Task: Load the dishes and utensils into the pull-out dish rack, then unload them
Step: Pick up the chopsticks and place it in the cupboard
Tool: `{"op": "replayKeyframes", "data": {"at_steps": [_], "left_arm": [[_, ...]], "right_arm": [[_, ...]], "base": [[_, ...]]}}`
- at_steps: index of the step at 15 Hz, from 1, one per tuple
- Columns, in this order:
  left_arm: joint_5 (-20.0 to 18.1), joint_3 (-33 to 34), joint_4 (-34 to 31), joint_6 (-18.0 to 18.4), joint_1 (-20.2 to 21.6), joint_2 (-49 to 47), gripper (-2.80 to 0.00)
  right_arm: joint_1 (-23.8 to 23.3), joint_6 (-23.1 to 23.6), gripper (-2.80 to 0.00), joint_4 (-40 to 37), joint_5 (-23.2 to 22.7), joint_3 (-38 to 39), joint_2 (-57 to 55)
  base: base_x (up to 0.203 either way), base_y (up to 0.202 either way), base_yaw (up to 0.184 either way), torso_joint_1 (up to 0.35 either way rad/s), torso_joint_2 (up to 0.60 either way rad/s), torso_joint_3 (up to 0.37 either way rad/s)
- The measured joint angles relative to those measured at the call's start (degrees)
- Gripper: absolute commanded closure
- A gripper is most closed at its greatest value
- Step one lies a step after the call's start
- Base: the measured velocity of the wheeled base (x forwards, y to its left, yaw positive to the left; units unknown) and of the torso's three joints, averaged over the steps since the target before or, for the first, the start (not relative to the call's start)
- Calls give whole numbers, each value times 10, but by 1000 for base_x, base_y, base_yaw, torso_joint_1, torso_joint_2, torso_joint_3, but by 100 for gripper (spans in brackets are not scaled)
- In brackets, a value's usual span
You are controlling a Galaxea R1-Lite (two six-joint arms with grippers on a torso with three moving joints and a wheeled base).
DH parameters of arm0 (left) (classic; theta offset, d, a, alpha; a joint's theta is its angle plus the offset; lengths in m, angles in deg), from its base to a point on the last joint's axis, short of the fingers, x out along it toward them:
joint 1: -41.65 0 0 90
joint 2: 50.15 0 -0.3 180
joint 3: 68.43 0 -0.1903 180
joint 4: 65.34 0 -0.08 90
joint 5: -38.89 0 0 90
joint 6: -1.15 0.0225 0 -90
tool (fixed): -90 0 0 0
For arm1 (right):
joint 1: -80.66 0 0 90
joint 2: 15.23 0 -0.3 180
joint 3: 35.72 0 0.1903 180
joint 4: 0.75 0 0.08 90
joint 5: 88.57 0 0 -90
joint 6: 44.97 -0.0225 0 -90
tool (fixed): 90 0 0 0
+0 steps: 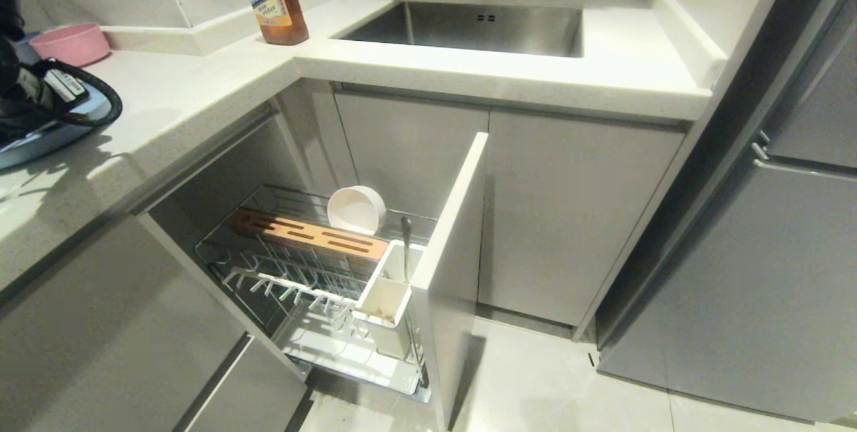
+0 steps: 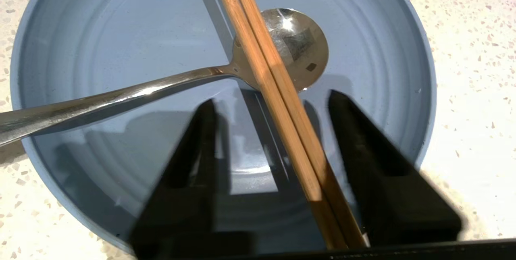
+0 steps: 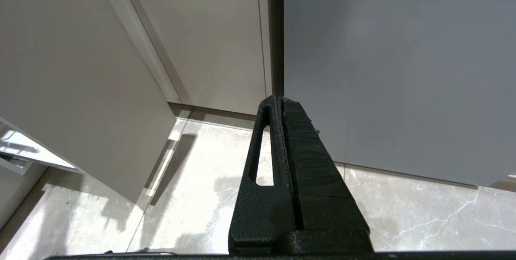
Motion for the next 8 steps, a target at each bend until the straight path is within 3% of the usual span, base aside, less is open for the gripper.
{"op": "replayKeyframes", "data": {"at_steps": [8], "left_arm": [[1,0,0,0,0,7,0]], "right_arm": [[0,0,0,0,0,0,0]], "base": [[0,0,0,0,0,0]]}}
